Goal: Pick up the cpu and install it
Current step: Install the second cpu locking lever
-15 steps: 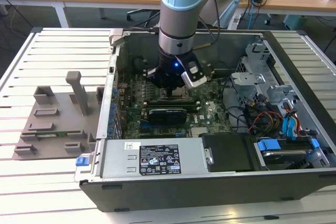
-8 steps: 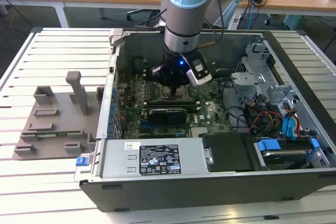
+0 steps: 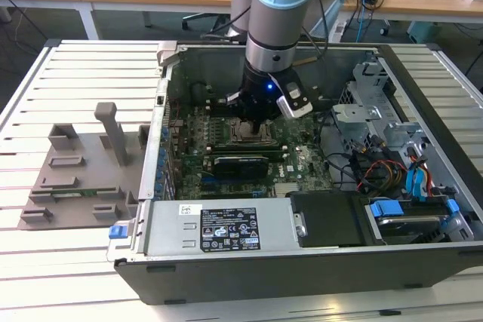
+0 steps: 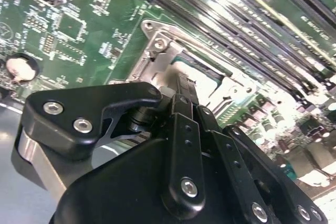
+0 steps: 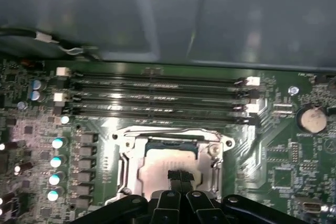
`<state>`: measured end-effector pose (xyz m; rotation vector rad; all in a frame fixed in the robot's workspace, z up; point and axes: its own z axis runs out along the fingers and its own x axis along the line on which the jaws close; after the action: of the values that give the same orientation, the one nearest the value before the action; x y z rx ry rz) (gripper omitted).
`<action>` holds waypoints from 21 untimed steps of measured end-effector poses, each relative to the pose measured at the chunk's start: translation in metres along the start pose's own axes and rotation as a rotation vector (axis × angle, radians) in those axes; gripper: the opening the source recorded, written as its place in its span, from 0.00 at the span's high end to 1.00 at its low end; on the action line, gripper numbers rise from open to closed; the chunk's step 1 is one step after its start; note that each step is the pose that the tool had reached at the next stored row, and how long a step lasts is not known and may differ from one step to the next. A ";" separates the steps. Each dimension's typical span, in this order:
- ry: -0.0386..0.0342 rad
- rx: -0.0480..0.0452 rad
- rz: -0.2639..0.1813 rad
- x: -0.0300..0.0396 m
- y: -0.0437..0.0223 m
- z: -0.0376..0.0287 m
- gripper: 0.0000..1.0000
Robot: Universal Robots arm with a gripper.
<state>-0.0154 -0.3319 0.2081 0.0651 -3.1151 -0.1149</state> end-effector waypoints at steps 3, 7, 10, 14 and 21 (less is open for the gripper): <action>0.0028 0.0009 0.000 -0.0065 0.0033 0.0001 0.89; 0.0056 0.0027 0.000 -0.0140 0.0070 -0.0002 0.89; 0.0062 0.0080 0.001 -0.0168 0.0092 -0.0046 0.89; 0.0066 0.0176 0.001 -0.0178 0.0134 -0.0233 0.89; 0.0088 0.0699 0.002 -0.0174 0.0152 -0.0429 0.89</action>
<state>0.0025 -0.3191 0.2516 0.0632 -3.1099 -0.0056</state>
